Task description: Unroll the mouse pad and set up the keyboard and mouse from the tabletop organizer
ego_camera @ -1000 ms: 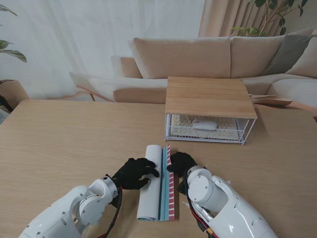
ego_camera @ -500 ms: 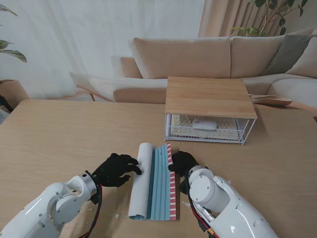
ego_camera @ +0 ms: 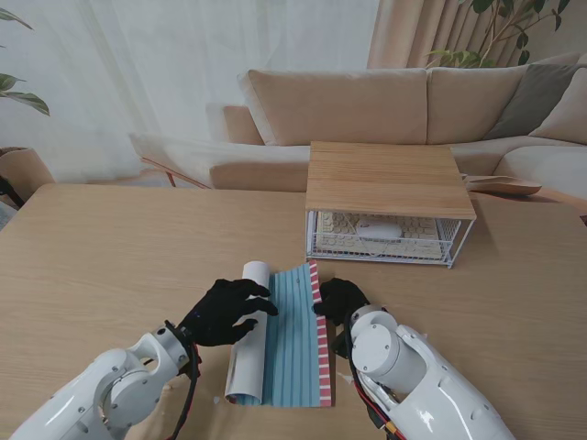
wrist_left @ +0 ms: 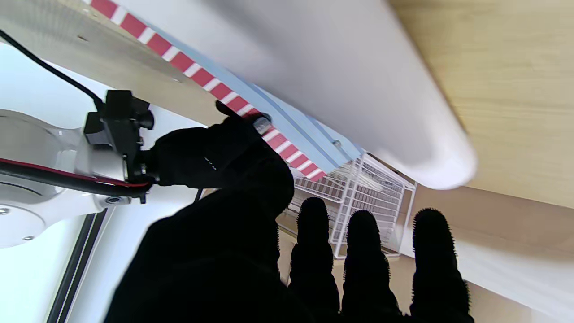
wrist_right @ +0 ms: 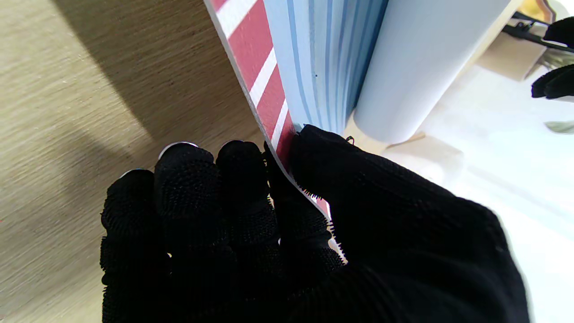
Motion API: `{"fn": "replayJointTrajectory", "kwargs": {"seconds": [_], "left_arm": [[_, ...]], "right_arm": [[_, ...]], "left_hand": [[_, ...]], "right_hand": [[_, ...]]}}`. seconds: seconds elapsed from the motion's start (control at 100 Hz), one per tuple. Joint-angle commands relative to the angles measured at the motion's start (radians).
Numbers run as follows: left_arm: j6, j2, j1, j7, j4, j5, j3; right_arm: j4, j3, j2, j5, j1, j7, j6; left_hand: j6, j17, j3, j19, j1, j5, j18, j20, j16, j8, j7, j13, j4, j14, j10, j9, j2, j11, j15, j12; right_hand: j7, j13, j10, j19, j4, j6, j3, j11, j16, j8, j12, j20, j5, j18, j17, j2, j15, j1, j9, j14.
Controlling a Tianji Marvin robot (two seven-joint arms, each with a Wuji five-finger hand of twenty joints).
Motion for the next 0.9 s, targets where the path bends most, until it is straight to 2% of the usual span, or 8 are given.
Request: {"fn": "replayJointTrajectory", "kwargs": {"seconds": [0.0,0.09,0.17,0.34,0.51,0.64,0.77,0.89], "left_arm": [[0.01,-0.017,-0.009,-0.056,-0.011,-0.011,0.018],[0.03,-0.004,-0.034,-0.158,-0.009,-0.031,0.038],[0.039,0.006,-0.052,-0.215,0.011,-0.045,0.047],[0.026,0.02,-0.05,-0.282,0.035,-0.036,0.014],[-0.041,0.026,-0.022,-0.264,0.045,0.023,-0.069],[-0.082,0.03,0.002,-0.274,0.033,0.05,-0.144],[-0.115,0.032,0.023,-0.283,-0.01,0.085,-0.214],[-0.115,0.025,0.034,-0.259,-0.057,0.09,-0.242]], "right_arm": [[-0.007,0.001,-0.007,0.002,-0.008,0.011,0.0],[-0.006,0.001,-0.005,-0.001,-0.008,0.014,-0.004],[-0.005,-0.001,-0.005,-0.002,-0.007,0.016,-0.006],[-0.004,0.0,-0.005,-0.006,-0.008,0.014,-0.007],[-0.006,0.001,-0.004,-0.007,-0.008,0.016,-0.006],[-0.005,0.001,-0.003,-0.008,-0.009,0.017,-0.008],[-0.002,0.0,-0.004,-0.004,-0.006,0.018,-0.006],[-0.003,0.002,-0.006,-0.001,-0.007,0.013,-0.005]], "left_hand": [[-0.034,-0.009,-0.021,-0.013,0.003,-0.022,-0.002,-0.008,-0.012,0.005,0.009,0.001,0.001,-0.028,-0.044,0.0,0.04,0.002,-0.006,0.008],[-0.028,-0.011,-0.025,-0.028,-0.027,-0.011,-0.001,-0.016,-0.005,-0.001,0.0,-0.001,0.004,-0.029,-0.041,0.015,0.046,-0.007,0.013,0.004],[-0.026,-0.008,-0.025,-0.036,-0.033,0.004,-0.001,-0.02,-0.004,-0.001,0.001,0.004,0.004,-0.026,-0.036,0.03,0.043,-0.007,0.019,0.003],[-0.015,-0.007,-0.019,-0.031,-0.039,0.035,0.003,-0.018,-0.005,-0.003,0.0,0.012,0.002,-0.025,-0.027,0.047,0.032,-0.011,0.024,0.002],[-0.015,-0.012,0.001,0.026,-0.026,0.066,0.011,0.011,-0.009,-0.005,0.002,0.049,-0.022,-0.019,-0.017,0.088,0.015,-0.012,0.034,0.004],[-0.014,-0.011,0.002,0.031,-0.022,0.083,0.017,0.014,-0.009,-0.006,0.004,0.062,-0.028,-0.012,-0.012,0.103,0.004,-0.011,0.038,0.005],[-0.011,-0.007,0.007,0.034,-0.03,0.087,0.026,0.015,-0.01,-0.01,-0.001,0.076,-0.03,0.003,-0.003,0.112,0.002,-0.017,0.039,0.002],[-0.003,-0.007,0.009,0.034,-0.043,0.08,0.027,0.015,-0.011,-0.016,-0.013,0.077,-0.026,0.006,0.005,0.11,0.009,-0.025,0.035,-0.001]], "right_hand": [[0.04,0.036,0.09,0.081,0.017,-0.009,0.057,0.043,0.013,0.027,0.017,0.047,0.017,-0.031,0.007,-0.006,0.019,0.046,0.024,0.034],[0.041,0.034,0.091,0.079,0.017,-0.009,0.057,0.044,0.015,0.028,0.018,0.048,0.016,-0.031,0.005,-0.004,0.02,0.046,0.023,0.036],[0.042,0.035,0.093,0.078,0.019,-0.006,0.058,0.046,0.016,0.031,0.019,0.049,0.014,-0.029,0.003,-0.004,0.023,0.047,0.022,0.036],[0.042,0.034,0.094,0.079,0.019,-0.006,0.059,0.047,0.017,0.034,0.021,0.051,0.014,-0.029,0.004,-0.003,0.024,0.047,0.021,0.037],[0.041,0.032,0.094,0.08,0.019,-0.004,0.058,0.048,0.018,0.036,0.022,0.053,0.013,-0.03,0.003,-0.002,0.025,0.047,0.02,0.036],[0.041,0.024,0.095,0.078,0.021,-0.006,0.059,0.052,0.02,0.038,0.024,0.055,0.011,-0.033,-0.004,0.002,0.027,0.046,0.015,0.034],[0.04,0.011,0.093,0.077,0.025,-0.011,0.055,0.062,0.025,0.043,0.03,0.059,0.006,-0.043,-0.018,0.011,0.035,0.044,0.001,0.028],[0.039,0.006,0.092,0.078,0.028,-0.012,0.053,0.065,0.027,0.047,0.03,0.061,0.003,-0.045,-0.023,0.014,0.038,0.045,-0.003,0.027]]}}
